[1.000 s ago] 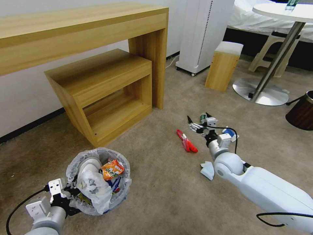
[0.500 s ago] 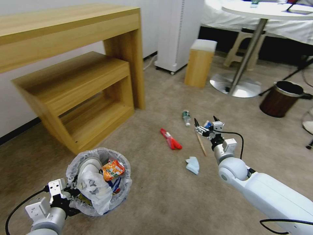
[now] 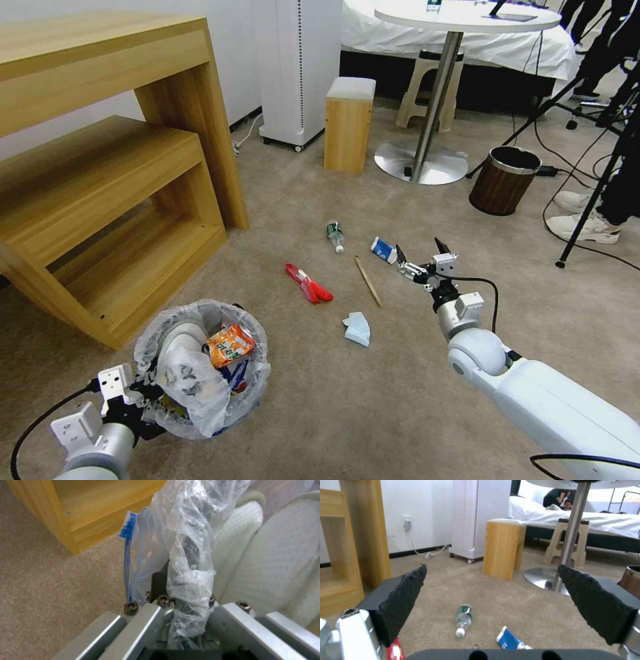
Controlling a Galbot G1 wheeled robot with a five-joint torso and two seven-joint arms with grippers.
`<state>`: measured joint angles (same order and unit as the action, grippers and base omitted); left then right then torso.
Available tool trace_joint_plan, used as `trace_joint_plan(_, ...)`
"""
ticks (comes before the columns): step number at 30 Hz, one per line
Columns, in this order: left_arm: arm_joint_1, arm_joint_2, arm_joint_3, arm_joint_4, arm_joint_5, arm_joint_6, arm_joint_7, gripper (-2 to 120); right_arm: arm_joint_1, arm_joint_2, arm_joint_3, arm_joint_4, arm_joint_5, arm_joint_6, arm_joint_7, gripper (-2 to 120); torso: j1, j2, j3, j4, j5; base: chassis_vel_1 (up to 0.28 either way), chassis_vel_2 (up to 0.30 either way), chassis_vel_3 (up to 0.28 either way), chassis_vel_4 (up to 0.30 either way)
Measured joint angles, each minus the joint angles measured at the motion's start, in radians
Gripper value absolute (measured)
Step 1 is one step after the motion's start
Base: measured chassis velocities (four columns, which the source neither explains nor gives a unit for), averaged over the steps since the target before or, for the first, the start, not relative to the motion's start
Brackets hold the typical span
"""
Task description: Pick up the trash bin and place the garbage on the floor into it.
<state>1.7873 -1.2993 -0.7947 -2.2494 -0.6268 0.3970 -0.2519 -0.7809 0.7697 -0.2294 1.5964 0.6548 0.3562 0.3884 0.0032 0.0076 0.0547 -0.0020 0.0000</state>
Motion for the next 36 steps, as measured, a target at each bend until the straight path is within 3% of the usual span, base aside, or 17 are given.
trace_joint_plan(36, -0.002, -0.012, -0.001, -0.002, 0.001, 0.001, 0.0, 0, -0.018, 0.009, 0.008, -0.018, 0.001, 0.02, -0.018, 100, 0.0, 0.0, 0.0, -0.0006, 0.0, -0.016, 0.013, 0.014, -0.016)
